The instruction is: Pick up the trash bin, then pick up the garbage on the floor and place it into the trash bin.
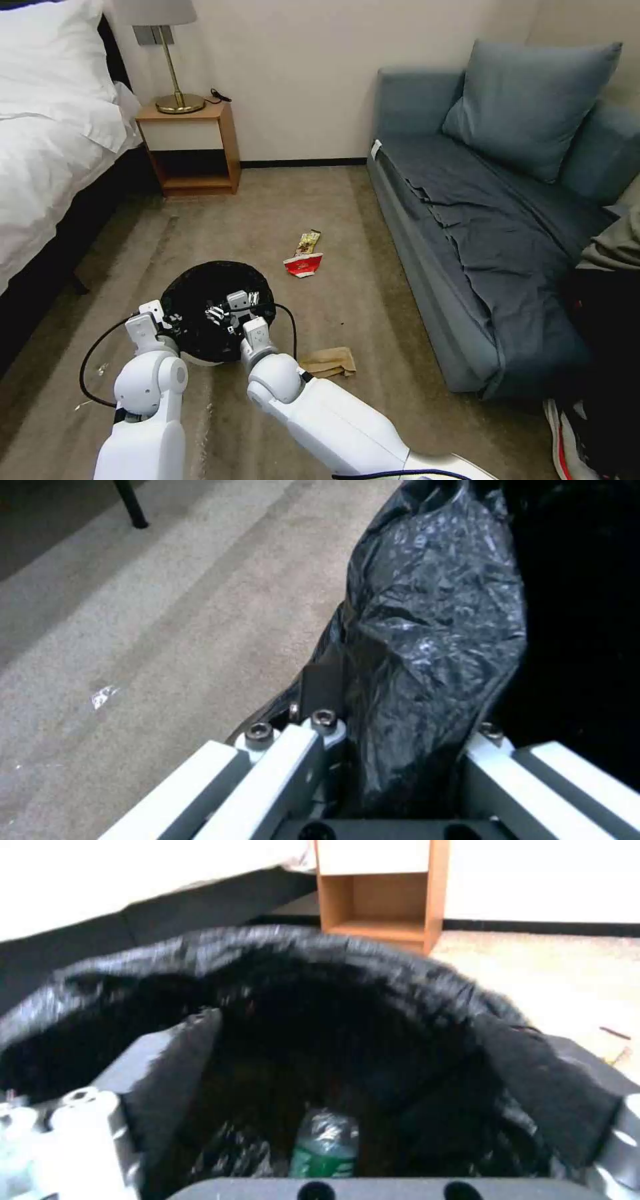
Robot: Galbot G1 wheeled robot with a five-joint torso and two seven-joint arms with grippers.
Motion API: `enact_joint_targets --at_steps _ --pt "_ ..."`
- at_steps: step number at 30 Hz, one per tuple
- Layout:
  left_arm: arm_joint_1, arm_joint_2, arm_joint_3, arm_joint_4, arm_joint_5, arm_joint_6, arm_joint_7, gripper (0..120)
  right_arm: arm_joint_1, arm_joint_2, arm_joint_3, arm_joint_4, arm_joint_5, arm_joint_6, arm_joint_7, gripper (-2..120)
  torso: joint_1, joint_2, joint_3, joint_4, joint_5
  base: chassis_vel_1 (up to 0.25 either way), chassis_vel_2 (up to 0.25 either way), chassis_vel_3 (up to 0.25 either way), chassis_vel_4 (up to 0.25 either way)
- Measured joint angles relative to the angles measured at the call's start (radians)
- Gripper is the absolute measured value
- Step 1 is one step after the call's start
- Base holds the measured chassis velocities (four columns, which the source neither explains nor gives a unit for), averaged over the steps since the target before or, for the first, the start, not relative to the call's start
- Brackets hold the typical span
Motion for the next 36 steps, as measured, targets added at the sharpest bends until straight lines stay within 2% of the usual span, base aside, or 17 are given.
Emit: enact_joint_targets --at_steps 6,9,11,14,18,20,21,22,23,25,31,36 --pt "0.003 0.01 -0.006 0.004 0.0 0.0 0.001 2 0.02 0.0 0.045 0.058 0.003 -0.015 0.017 100 0.0 0.0 0.0 0.0 0.0 0.0 0.0 0.0 0.0" --pt "0.006 0.03 -0.007 -0.001 -0.009 0.001 0.002 2 0.049 -0.011 0.098 0.105 0.004 -0.025 0.038 100 0.0 0.0 0.0 0.0003 0.0003 0.0 0.0 0.0 0.0" --pt "0.004 0.037 -0.008 -0.003 -0.013 0.002 0.002 2 0.052 -0.031 0.12 0.117 0.003 -0.03 0.046 100 0.0 0.0 0.0 0.0003 0.0003 0.0 0.0 0.0 0.0" --pt "-0.003 0.053 -0.009 -0.008 -0.027 0.007 0.001 2 0.021 -0.105 0.198 0.162 0.006 -0.063 0.058 100 0.0 0.0 0.0 -0.0003 0.0002 0.0 0.0 0.0 0.0" --pt "-0.001 0.058 -0.008 -0.012 -0.032 0.008 0.0 2 -0.018 -0.136 0.245 0.18 0.002 -0.099 0.047 100 0.0 0.0 0.0 -0.0005 0.0003 0.0 0.0 0.0 0.0" --pt "0.005 0.06 -0.01 -0.014 -0.035 0.008 0.0 2 -0.064 -0.159 0.282 0.186 -0.002 -0.159 0.05 100 0.0 0.0 0.0 -0.0003 0.0002 0.0 0.0 0.0 0.0" --pt "0.005 0.06 -0.01 -0.014 -0.035 0.008 0.0 2 -0.064 -0.159 0.282 0.186 -0.002 -0.159 0.05 100 0.0 0.0 0.0 -0.0003 0.0002 0.0 0.0 0.0 0.0" --pt "0.009 0.062 -0.013 -0.016 -0.037 0.008 0.0 2 -0.085 -0.163 0.3 0.182 -0.002 -0.206 0.061 100 0.0 0.0 0.0 -0.0002 0.0003 0.0 0.0 0.0 0.0" --pt "0.009 0.062 -0.013 -0.016 -0.037 0.008 0.0 2 -0.085 -0.163 0.3 0.182 -0.002 -0.206 0.061 100 0.0 0.0 0.0 -0.0002 0.0003 0.0 0.0 0.0 0.0" --pt "0.015 0.062 -0.016 -0.022 -0.041 0.008 0.0 2 -0.107 -0.157 0.325 0.155 0.006 -0.26 0.069 100 0.0 0.0 0.0 0.0 0.0002 0.0 0.0 0.0 0.0" --pt "0.026 0.067 -0.025 -0.034 -0.057 0.01 -0.001 2 -0.121 -0.135 0.381 0.087 0.018 -0.316 0.03 100 0.0 0.0 0.0 0.0001 0.0002 0.0 0.0 0.0 0.0" --pt "0.034 0.071 -0.03 -0.033 -0.07 0.006 -0.002 2 -0.132 -0.134 0.448 0.01 -0.021 -0.368 -0.003 100 0.0 0.0 0.0 0.0001 0.0001 0.0 0.0 0.0 0.0"
